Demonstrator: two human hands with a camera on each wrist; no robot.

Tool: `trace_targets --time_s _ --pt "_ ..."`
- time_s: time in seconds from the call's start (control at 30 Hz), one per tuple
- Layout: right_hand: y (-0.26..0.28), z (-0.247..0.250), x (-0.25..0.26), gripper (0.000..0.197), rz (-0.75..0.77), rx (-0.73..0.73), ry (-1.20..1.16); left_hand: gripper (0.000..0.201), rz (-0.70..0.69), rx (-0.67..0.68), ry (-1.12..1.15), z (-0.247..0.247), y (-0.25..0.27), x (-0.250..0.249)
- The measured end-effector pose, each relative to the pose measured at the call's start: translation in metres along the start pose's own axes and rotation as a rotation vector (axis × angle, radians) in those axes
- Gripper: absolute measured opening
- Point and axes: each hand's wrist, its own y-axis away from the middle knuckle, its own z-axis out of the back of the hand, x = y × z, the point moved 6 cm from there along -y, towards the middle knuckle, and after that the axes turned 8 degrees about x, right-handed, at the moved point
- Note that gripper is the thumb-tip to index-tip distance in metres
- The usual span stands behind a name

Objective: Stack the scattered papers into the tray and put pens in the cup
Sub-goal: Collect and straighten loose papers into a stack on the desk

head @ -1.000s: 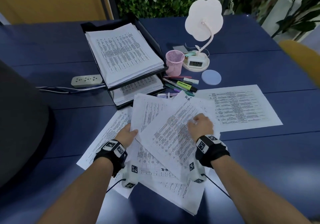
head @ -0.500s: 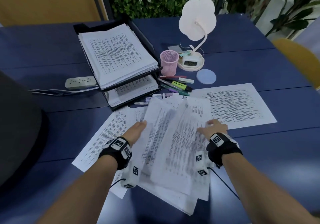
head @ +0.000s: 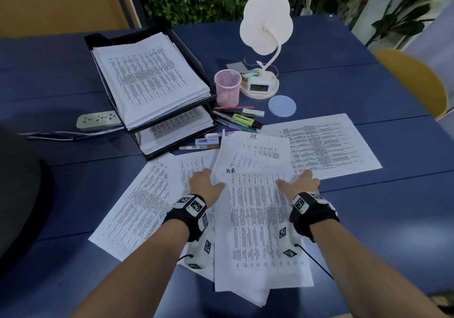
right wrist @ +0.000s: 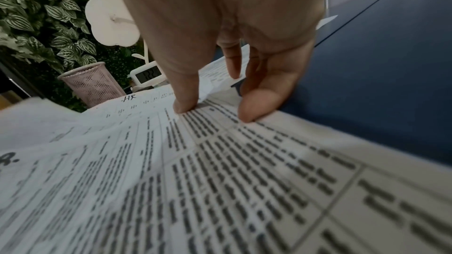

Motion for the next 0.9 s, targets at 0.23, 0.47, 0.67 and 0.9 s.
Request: trace_targets --time_s 0.23,0.47,0.67,0.9 --pt "-0.003 0.000 0.004 0.069 0.018 0.032 -0.109 0.041 -0.058 0.048 0.091 -0.001 -0.003 -0.026" --pt "-0.005 0.003 -0.001 0.053 0.045 0.023 -0.154 0.051 -0.039 0.141 0.182 0.007 -0.015 -0.039" --pt "-0.003 0.005 -0.001 0.054 0.074 0.037 -0.161 0.056 0.007 0.111 0.282 0.002 -0.010 -0.021" --pt "0.007 0.021 0.004 0.062 0.267 0.018 -0.154 0.036 -0.085 0.101 0.622 0.016 0.010 -0.008"
